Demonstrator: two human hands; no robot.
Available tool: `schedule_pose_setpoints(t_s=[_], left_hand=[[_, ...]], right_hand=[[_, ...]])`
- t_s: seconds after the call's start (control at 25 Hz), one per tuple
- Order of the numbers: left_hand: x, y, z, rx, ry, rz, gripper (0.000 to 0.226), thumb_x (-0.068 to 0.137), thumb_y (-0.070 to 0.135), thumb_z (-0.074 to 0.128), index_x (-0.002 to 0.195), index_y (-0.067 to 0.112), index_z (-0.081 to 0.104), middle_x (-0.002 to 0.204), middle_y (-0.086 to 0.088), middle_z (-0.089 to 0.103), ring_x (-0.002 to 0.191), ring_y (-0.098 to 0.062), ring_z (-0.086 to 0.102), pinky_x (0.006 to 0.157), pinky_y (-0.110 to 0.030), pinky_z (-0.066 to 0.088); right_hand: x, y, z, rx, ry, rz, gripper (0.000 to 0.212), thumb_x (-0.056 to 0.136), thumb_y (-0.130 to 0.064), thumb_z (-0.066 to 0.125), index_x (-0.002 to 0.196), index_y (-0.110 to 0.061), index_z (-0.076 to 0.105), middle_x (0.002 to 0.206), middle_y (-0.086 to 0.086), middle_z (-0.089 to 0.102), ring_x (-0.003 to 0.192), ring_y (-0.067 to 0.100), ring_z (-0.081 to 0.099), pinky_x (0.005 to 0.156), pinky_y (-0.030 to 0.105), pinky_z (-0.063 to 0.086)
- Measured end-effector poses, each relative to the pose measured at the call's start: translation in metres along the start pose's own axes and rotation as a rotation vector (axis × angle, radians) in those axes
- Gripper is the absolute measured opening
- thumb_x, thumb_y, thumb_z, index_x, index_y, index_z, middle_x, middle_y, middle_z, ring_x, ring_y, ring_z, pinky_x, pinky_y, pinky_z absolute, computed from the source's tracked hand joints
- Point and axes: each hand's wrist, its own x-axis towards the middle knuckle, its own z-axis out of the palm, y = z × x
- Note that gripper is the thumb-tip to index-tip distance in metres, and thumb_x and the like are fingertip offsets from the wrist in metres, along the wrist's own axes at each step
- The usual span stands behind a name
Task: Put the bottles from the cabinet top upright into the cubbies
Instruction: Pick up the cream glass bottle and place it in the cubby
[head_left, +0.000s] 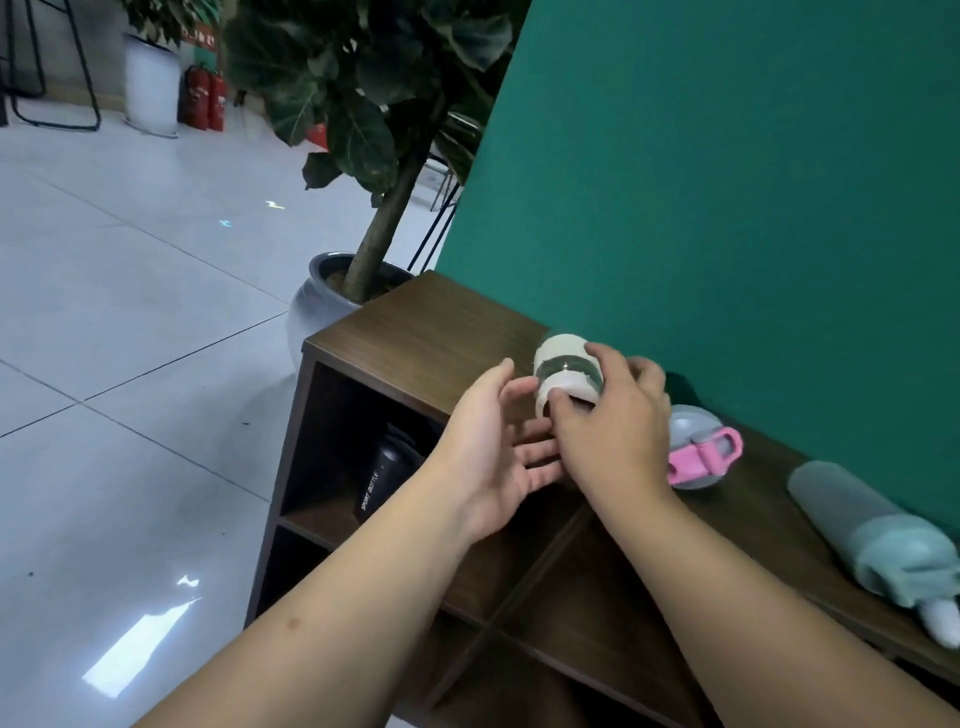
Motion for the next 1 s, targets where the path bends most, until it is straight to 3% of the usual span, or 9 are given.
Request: schedule_pose_setpoints(t_s=[0.08,0.24,0.32,0.48,0.6,0.68,0.84,0.88,1.0], left_hand=[[0.008,0.001,0.005,0.002,0.011,0.013,0.058,0.107,0.063,0.041,0.142,0.021,0.061,0.129,-0.018,0.069,0.114,-0.036,0.072,0.103,-0.053,0.058],[0.029,0.003,0.008,0.150,0.157,0.051,0.063,0.106,0.068,0.037,0.128,0.020,0.070,0.107,-0.009,0.076,0.086,-0.032,0.075,0.060,-0.036,0.065],[0.033,0.003,0.008,0.187,0.219,0.063,0.060,0.105,0.068,0.037,0.123,0.022,0.069,0.109,-0.016,0.076,0.079,-0.031,0.074,0.052,-0.033,0.062],[0.023,0.003,0.004,0.123,0.230,0.089,0.059,0.102,0.071,0.041,0.120,0.021,0.067,0.113,-0.020,0.072,0.084,-0.036,0.079,0.061,-0.040,0.067],[0.005,-0.001,-0.005,0.021,0.180,0.148,0.057,0.100,0.072,0.048,0.138,0.031,0.060,0.129,-0.018,0.063,0.102,-0.041,0.078,0.068,-0.043,0.068],[-0.005,-0.009,-0.019,-0.092,0.129,0.173,0.062,0.097,0.072,0.054,0.149,0.038,0.055,0.139,-0.017,0.061,0.116,-0.040,0.073,0.071,-0.045,0.068],[-0.022,-0.038,-0.059,-0.216,0.080,0.033,0.077,0.088,0.069,0.068,0.141,0.012,0.072,0.136,-0.023,0.074,0.114,-0.038,0.074,0.102,-0.053,0.060],[-0.022,-0.048,-0.070,-0.244,0.113,-0.018,0.072,0.090,0.062,0.069,0.137,0.007,0.074,0.129,-0.022,0.077,0.109,-0.037,0.075,0.096,-0.050,0.062],[-0.017,-0.079,-0.099,-0.272,0.272,-0.139,0.055,0.098,0.049,0.067,0.135,0.010,0.075,0.122,-0.019,0.079,0.092,-0.031,0.077,0.055,-0.039,0.064]], right_hand=[[0.014,0.004,0.010,-0.118,-0.142,0.070,0.070,0.081,-0.052,0.069,0.146,-0.037,0.048,0.151,0.014,0.039,0.129,0.042,0.051,0.106,0.045,0.045],[0.028,-0.006,0.035,-0.195,-0.185,0.100,0.069,0.080,-0.048,0.069,0.140,-0.034,0.041,0.133,0.014,0.041,0.104,0.043,0.063,0.084,0.041,0.053],[0.032,-0.008,0.039,-0.215,-0.155,0.122,0.064,0.081,-0.038,0.070,0.137,-0.030,0.040,0.129,0.015,0.043,0.096,0.042,0.064,0.075,0.037,0.047],[0.021,-0.012,0.015,-0.093,-0.048,0.110,0.062,0.084,-0.035,0.066,0.141,-0.027,0.045,0.131,0.016,0.052,0.102,0.043,0.064,0.079,0.040,0.045],[-0.008,-0.033,-0.031,0.066,-0.002,0.024,0.061,0.078,-0.040,0.068,0.136,-0.033,0.049,0.125,0.007,0.058,0.103,0.033,0.062,0.079,0.037,0.044],[-0.043,-0.049,-0.060,0.109,-0.064,-0.048,0.058,0.073,-0.045,0.069,0.128,-0.039,0.053,0.116,-0.002,0.061,0.100,0.025,0.060,0.078,0.036,0.044],[-0.118,-0.054,-0.062,0.012,-0.251,-0.127,0.061,0.068,-0.053,0.066,0.125,-0.044,0.049,0.113,-0.007,0.055,0.100,0.028,0.063,0.081,0.037,0.048],[-0.127,-0.050,-0.052,-0.016,-0.281,-0.096,0.062,0.069,-0.055,0.066,0.127,-0.043,0.047,0.116,-0.007,0.054,0.102,0.028,0.064,0.080,0.036,0.047],[-0.140,-0.028,-0.009,-0.031,-0.314,0.051,0.067,0.077,-0.058,0.067,0.134,-0.036,0.041,0.125,-0.002,0.051,0.107,0.030,0.065,0.082,0.037,0.050]])
